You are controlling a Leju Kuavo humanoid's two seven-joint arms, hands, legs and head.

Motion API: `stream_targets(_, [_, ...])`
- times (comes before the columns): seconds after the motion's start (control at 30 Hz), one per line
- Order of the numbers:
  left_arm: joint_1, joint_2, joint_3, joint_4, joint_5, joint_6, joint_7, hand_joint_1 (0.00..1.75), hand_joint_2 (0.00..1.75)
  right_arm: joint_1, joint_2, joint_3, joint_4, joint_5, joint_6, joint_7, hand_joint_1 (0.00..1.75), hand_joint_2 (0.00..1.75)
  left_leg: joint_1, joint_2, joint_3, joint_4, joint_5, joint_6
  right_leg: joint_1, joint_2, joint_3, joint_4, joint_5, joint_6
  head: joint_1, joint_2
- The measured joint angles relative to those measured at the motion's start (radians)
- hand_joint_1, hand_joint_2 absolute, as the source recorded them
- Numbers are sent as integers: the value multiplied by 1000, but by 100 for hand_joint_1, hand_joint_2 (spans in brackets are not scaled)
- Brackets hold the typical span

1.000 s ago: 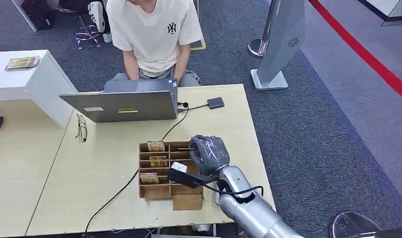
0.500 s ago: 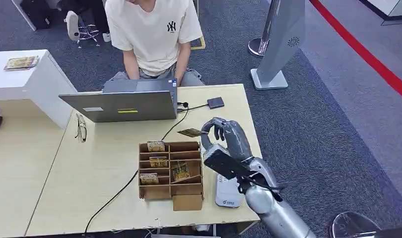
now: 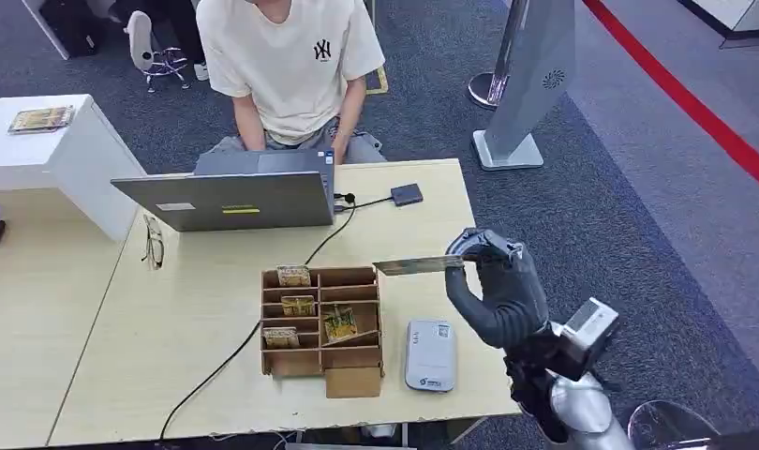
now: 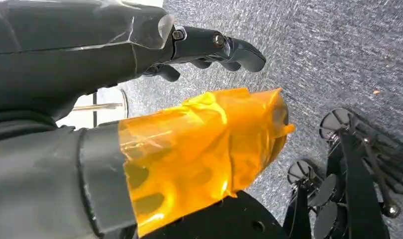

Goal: Pass the card to the sensor for recognition and then transmit it.

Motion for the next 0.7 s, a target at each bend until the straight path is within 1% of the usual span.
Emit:
stream_targets(0.07, [-1, 3, 0, 13, 0, 14, -6, 0, 0, 5, 4, -11, 2, -122, 48, 20, 175, 175, 0, 0, 0, 0, 0, 0, 0, 0, 0, 0, 0, 0, 0, 0])
stream_targets(0.13, [-1, 5, 0, 28, 0, 26, -10, 0, 0, 9, 12, -20, 10, -212, 79, 44, 175, 175, 0, 0, 0, 0, 0, 0, 0, 0, 0, 0, 0, 0, 0, 0])
stream_targets(0.23, [-3, 12, 0, 52, 0, 38, -16, 0, 0, 15, 26, -33, 31, -315, 119, 77, 175, 175, 0, 0, 0, 0, 0, 0, 0, 0, 0, 0, 0, 0, 0, 0])
stream_targets(0.37, [-4, 25, 0, 81, -2, 47, -18, 0, 0, 16, 39, -38, 77, -415, 152, 130, 175, 175, 0, 0, 0, 0, 0, 0, 0, 0, 0, 0, 0, 0, 0, 0])
stream_targets(0.47, [-5, 35, 0, 100, -5, 47, -18, 0, 0, 13, 44, -38, 117, -443, 168, 153, 175, 175, 0, 0, 0, 0, 0, 0, 0, 0, 0, 0, 0, 0, 0, 0])
stream_targets(0.5, [-5, 39, 0, 105, -6, 47, -18, 0, 0, 9, 44, -38, 132, -429, 162, 157, 175, 175, 0, 0, 0, 0, 0, 0, 0, 0, 0, 0, 0, 0, 0, 0])
stream_targets(0.57, [-5, 45, 0, 115, -5, 47, -18, 0, 0, -3, 44, -36, 164, -353, 116, 154, 175, 175, 0, 0, -1, 0, 0, 0, 0, 0, 0, 0, 0, 0, 0, 0])
stream_targets(0.6, [-4, 46, 0, 117, -3, 47, -18, 0, 0, -15, 44, -31, 179, -254, 56, 144, 175, 175, 0, 0, -1, 0, 0, 0, 0, 0, 0, 0, 0, 0, 0, 0])
stream_targets(0.7, [-4, 45, 0, 117, 1, 42, -16, 0, 0, -70, 44, 2, 214, 108, -171, 130, 175, 175, 0, 1, 0, 0, 1, 0, 0, 0, 0, 0, 0, 0, 0, 0])
